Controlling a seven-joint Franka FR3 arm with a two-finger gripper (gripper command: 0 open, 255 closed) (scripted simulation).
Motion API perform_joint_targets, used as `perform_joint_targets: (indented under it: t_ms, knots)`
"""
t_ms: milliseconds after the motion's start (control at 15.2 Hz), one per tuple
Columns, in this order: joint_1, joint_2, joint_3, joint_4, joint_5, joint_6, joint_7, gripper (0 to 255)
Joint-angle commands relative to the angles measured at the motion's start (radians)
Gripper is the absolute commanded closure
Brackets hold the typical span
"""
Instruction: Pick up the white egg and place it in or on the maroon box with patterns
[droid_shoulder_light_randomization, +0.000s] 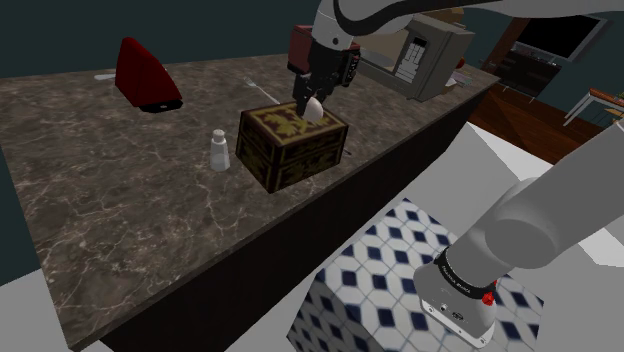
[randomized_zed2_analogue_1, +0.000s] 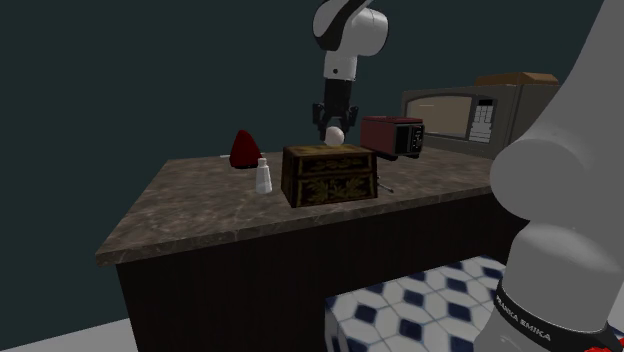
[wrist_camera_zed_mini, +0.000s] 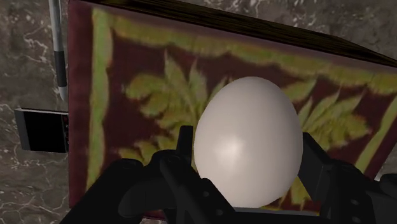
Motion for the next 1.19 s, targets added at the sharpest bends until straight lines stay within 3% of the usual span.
perform_joint_targets:
  t_ms: [0, 198, 264, 594, 858, 1122]
  knots:
    - [0.000, 0.000, 0.000, -0.001, 0.000, 0.001, 0.000, 255]
    - [0.000, 0.000, 0.000, -0.001, 0.000, 0.001, 0.000, 255]
    - [0.000, 0.000, 0.000, -0.001, 0.000, 0.001, 0.000, 0]
    - [0.000, 0.000, 0.000, -0.001, 0.000, 0.001, 0.000, 0]
    - [-0.004, -0.032, -0.009, 0.094, 0.002, -0.125, -0.003, 0]
    - [-0.004, -0.032, -0.009, 0.094, 0.002, -0.125, -0.003, 0]
